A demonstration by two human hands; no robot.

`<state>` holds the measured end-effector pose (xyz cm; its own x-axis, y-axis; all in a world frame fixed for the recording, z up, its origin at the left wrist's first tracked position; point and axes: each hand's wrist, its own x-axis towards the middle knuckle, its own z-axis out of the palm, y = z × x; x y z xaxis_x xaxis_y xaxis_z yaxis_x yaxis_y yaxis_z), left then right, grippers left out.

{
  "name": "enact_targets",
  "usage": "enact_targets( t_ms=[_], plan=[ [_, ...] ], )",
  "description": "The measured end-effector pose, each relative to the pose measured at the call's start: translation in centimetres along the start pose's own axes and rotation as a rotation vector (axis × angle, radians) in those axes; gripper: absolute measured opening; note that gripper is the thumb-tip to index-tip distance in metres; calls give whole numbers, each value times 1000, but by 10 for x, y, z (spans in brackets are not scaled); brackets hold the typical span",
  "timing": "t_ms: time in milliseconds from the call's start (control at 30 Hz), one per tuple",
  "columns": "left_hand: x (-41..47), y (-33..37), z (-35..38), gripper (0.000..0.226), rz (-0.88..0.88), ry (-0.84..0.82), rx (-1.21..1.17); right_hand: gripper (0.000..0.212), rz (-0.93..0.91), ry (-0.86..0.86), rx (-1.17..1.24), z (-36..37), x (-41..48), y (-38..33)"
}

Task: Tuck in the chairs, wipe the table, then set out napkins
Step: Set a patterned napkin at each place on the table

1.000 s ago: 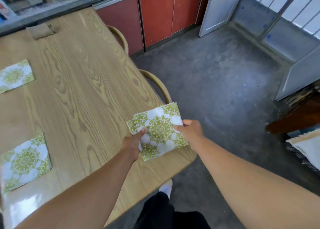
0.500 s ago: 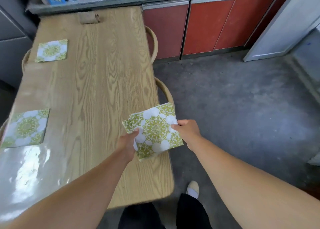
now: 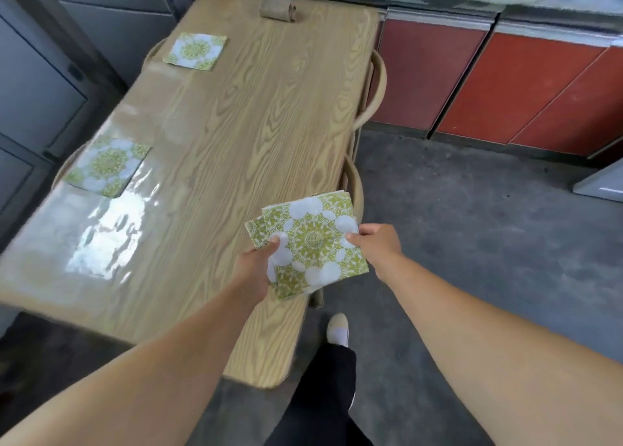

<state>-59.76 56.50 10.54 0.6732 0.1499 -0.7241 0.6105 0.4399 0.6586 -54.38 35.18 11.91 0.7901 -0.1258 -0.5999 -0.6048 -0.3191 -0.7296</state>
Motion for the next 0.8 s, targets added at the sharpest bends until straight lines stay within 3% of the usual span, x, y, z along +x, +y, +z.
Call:
enact_targets(
  t_ms=[133, 367, 433, 533, 700, 800],
  plan=[
    [13, 6, -1, 33, 19, 29, -56, 7, -39, -63, -58, 7, 32, -25],
    [55, 19, 13, 54, 1, 223, -128, 8, -68, -188, -171, 11, 87, -70],
    [56, 27, 23, 44, -31, 290, -152, 10, -87, -208, -195, 11, 97, -83],
    [60, 37, 35, 10, -29, 344, -207, 6, -119, -240, -238, 12, 114, -105],
    [73, 43, 42, 35, -48, 403, -191, 19, -159, -334, -346, 26, 144, -133],
    [77, 44, 44, 34, -44, 452, -250, 13, -158, -384, -385, 31, 160, -141]
  ],
)
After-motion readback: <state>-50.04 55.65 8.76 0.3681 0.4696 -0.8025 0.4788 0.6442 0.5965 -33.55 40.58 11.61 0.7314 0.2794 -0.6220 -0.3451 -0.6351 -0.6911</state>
